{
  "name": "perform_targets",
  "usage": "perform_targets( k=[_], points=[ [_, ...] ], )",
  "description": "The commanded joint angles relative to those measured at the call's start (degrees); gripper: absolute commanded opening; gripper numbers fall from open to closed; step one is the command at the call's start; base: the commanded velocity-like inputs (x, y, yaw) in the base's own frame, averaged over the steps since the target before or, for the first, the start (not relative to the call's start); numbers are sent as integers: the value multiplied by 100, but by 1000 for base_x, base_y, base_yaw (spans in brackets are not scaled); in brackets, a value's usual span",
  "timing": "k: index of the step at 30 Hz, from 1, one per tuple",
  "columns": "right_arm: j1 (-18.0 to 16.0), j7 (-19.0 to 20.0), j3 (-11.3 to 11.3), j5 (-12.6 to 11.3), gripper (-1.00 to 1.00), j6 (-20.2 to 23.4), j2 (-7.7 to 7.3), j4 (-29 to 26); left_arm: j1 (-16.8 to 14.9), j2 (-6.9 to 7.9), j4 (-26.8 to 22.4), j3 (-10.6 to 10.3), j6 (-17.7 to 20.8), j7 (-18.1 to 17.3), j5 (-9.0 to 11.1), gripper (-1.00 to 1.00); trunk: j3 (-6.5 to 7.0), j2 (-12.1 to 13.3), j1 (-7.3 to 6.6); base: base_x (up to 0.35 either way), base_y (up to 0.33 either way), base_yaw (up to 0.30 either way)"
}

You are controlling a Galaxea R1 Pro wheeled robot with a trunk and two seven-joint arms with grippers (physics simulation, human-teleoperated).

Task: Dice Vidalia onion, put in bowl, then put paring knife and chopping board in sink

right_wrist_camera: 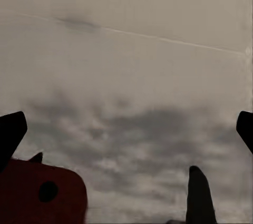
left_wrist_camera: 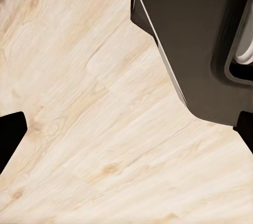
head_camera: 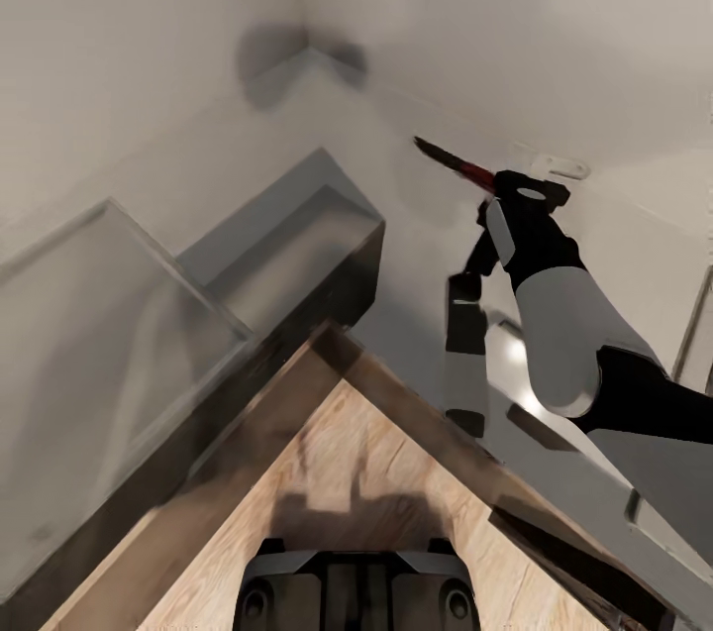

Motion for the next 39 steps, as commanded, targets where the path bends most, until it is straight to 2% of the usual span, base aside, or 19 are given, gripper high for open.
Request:
perform_targets(
  k=[1, 15, 26, 39],
  points=[
    [-1, -9, -37, 22, 100, 47, 6, 210, 1, 10, -10, -47, -14, 54, 38, 100, -8, -8, 2, -295, 0, 0],
    [-1, -14, -31, 22, 100, 53, 33, 218, 1, 19, -10, -47, -14, 56, 38, 100, -8, -8, 2, -67, 9, 0],
    [1, -24, -37, 22, 100, 54, 92, 210, 1, 25, -10, -45, -14, 56, 38, 100, -8, -8, 2, -211, 159, 0],
    [-1, -116, -35, 22, 100, 48, 94, 210, 1, 23, -2, -39, -14, 56, 38, 100, -8, -8, 2, -13, 9, 0]
  ],
)
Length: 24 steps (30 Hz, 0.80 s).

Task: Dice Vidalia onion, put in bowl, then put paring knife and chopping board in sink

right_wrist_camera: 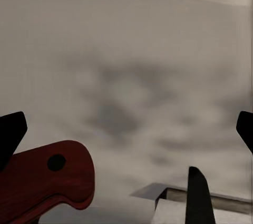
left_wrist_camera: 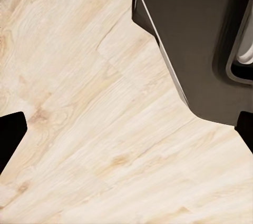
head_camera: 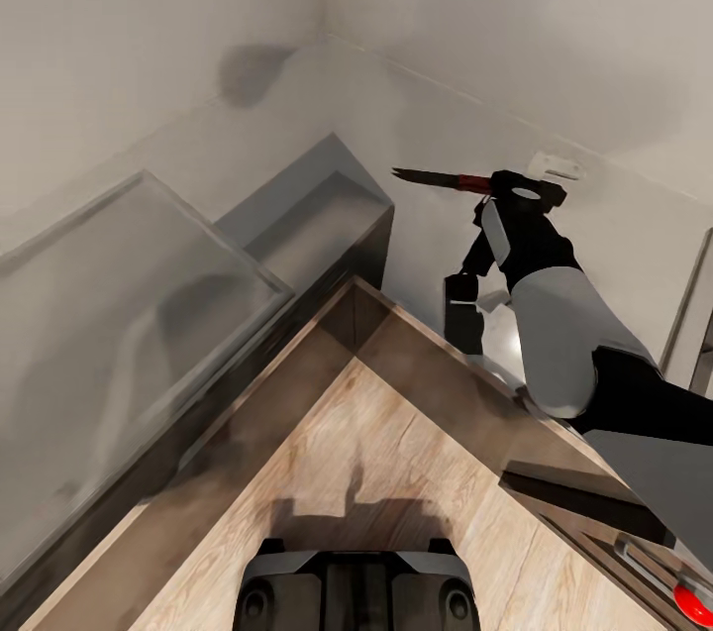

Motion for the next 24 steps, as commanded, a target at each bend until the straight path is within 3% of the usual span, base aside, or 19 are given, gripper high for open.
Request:
perform_targets(
  k=[1, 7, 12, 16, 24],
  points=[
    [-1, -8, -41, 3, 100, 44, 3, 221, 1, 10, -10, -46, -14, 56, 37, 100, -8, -7, 5, 0, 0, 0],
    [0, -135, -54, 3, 100, 35, -10, 217, 1, 7, 24, -46, -14, 56, 37, 100, -8, -7, 5, 0, -15, 0],
    [0, -366, -52, 3, 100, 26, -12, 218, 1, 10, 33, -46, -14, 56, 37, 100, -8, -7, 5, -6, -213, 0],
    [0, -402, -51, 3, 100, 25, -12, 221, 1, 15, 34, -46, -14, 56, 37, 100, -8, -7, 5, -52, -213, 0],
    [1, -406, -46, 3, 100, 25, -6, 221, 1, 15, 34, -46, -14, 56, 37, 100, -8, -7, 5, -6, -24, 0]
  ],
)
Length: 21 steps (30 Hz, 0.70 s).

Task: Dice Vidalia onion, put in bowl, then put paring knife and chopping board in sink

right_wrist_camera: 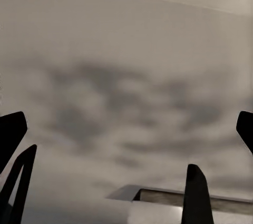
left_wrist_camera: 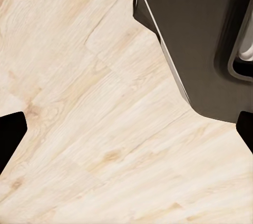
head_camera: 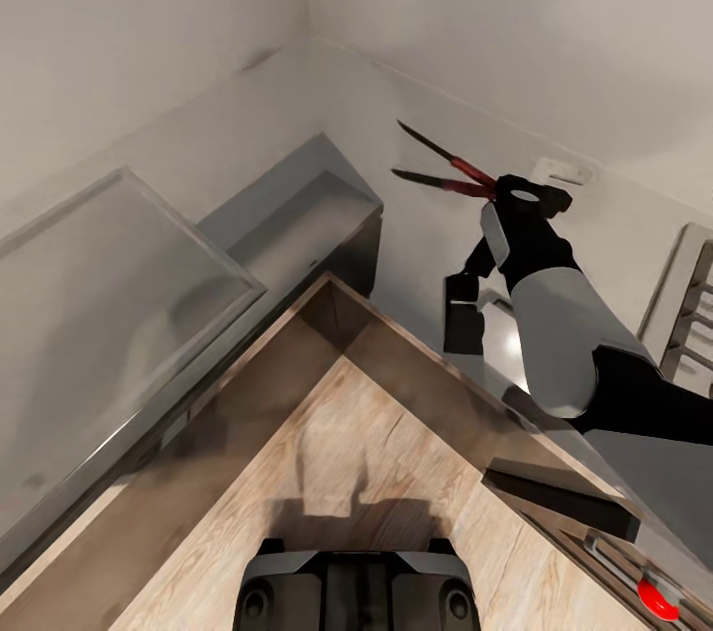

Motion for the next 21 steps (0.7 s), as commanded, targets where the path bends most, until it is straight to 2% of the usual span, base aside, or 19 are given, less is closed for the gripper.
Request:
perform_targets(
  k=[1, 8, 10, 12, 15, 21],
  points=[
    [-1, 6, -34, -11, 100, 36, 7, 131, 1, 11, -10, -47, -14, 56, 38, 100, -8, -7, 5, 0, -2, 0],
    [-1, 23, -19, -30, 100, 56, 51, -110, 1, 11, -10, -47, -14, 56, 38, 100, -8, -7, 5, 0, 0, 0],
    [-2, 23, -17, -31, 100, 70, 120, -291, 1, 11, -10, -47, -14, 56, 38, 100, -8, -7, 5, 0, 0, 0],
    [-2, 18, -15, -31, 100, 110, 292, -649, 1, 11, -10, -47, -14, 56, 38, 100, -8, -7, 5, 0, 0, 0],
    [-2, 21, -13, -31, 100, 290, 407, -967, 1, 11, -10, -47, -14, 56, 38, 100, -8, -7, 5, 0, 0, 0],
    [-2, 28, 11, -31, 100, 899, 419, -1673, 0, 11, -10, -47, -14, 56, 38, 100, -8, -7, 5, 0, 0, 0]
  ],
)
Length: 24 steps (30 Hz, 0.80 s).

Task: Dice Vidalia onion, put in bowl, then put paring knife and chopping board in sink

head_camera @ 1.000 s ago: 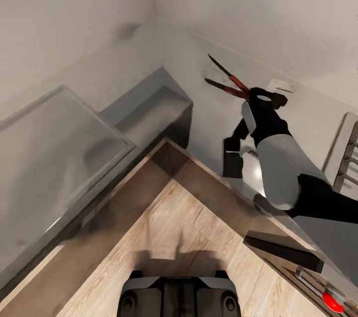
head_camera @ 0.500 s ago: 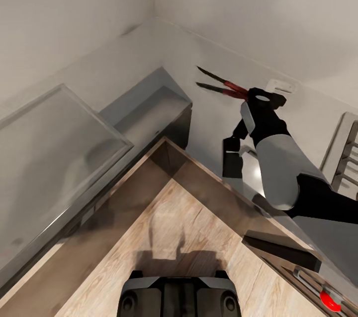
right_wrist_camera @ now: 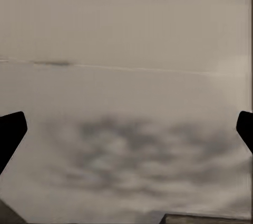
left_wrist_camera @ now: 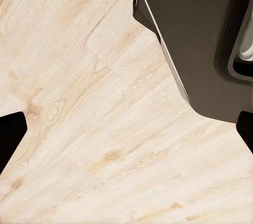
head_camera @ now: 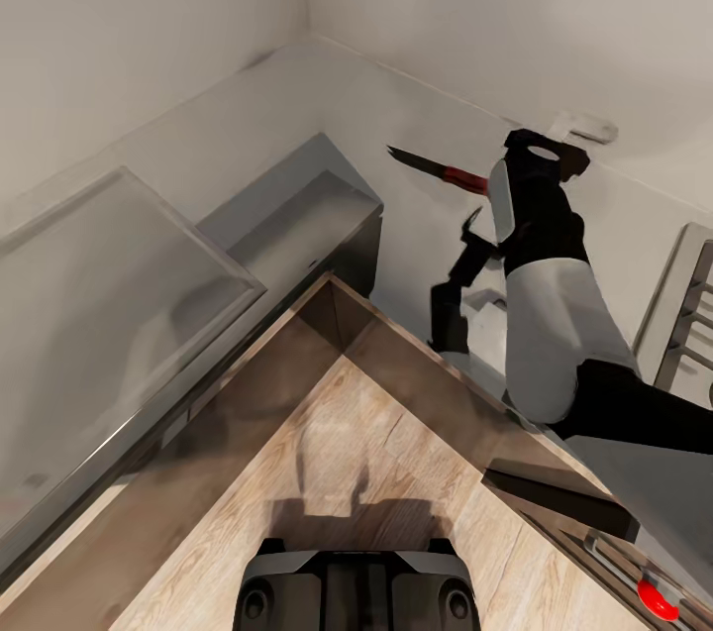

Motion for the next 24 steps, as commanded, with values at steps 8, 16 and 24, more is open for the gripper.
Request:
perform_targets(
  k=[8, 16, 24],
  points=[
    [-3, 516, -2, 59, 100, 576, 7, -162, -2, 5, 33, -48, -11, 56, 38, 100, -7, -9, 4, 0, 0, 0],
    [-2, 2191, -24, 108, 100, 1280, 7, -176, -6, 2, 56, -48, -5, 56, 38, 100, -7, -9, 4, 0, 0, 0],
    [2, 3608, -15, 123, 100, 1534, -248, -200, -6, 2, 94, -48, -5, 56, 38, 100, -7, -9, 4, 0, 0, 0]
  ],
)
